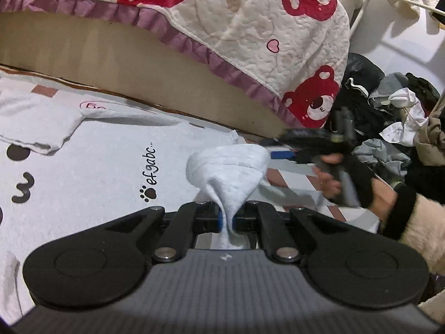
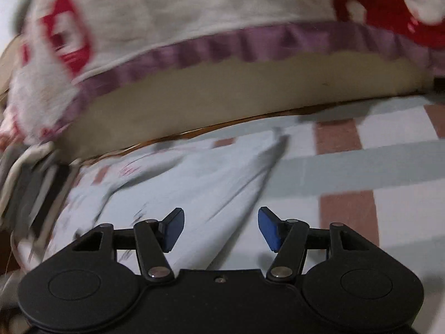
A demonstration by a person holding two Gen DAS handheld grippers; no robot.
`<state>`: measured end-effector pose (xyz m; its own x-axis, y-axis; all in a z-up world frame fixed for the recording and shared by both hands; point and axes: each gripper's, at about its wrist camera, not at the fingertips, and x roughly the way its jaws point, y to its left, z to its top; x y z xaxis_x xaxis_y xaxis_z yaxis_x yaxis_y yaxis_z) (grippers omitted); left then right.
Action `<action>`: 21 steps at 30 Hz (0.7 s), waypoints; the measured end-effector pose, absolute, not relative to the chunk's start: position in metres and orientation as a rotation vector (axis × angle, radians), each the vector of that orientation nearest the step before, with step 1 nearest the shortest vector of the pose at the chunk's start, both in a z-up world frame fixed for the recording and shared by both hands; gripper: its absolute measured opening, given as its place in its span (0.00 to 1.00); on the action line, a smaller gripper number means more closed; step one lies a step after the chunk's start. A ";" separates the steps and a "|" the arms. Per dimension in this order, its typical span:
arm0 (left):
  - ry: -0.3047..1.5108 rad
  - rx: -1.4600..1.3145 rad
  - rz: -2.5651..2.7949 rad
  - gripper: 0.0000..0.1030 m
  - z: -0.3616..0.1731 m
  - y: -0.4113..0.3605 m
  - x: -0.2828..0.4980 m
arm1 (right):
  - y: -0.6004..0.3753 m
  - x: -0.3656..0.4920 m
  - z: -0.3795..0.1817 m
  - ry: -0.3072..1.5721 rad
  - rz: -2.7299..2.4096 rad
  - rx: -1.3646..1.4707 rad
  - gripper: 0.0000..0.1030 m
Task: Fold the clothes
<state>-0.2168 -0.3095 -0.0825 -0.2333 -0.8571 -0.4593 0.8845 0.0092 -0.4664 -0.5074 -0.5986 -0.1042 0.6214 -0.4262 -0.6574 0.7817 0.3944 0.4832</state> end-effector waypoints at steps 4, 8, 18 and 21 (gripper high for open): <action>0.818 0.062 -1.623 0.05 -0.092 -0.309 -0.218 | -0.651 -0.500 -0.139 0.409 -0.843 1.038 0.63; 0.834 0.071 -1.621 0.05 -0.102 -0.307 -0.217 | -0.673 -0.470 -0.152 0.488 -0.984 0.946 0.63; 0.701 0.304 -1.443 0.05 -0.087 -0.297 -0.218 | -0.667 -0.409 -0.136 0.598 -0.987 0.587 0.05; 0.664 0.331 -1.375 0.05 -0.070 -0.282 -0.207 | -0.659 -0.383 -0.093 0.602 -0.930 0.497 0.04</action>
<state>-0.2069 -0.2823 -0.0696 0.0529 -0.7908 -0.6097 0.9694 0.1873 -0.1588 -0.3832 -0.6592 -0.0928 0.4578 -0.5860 -0.6685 0.8500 0.5089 0.1360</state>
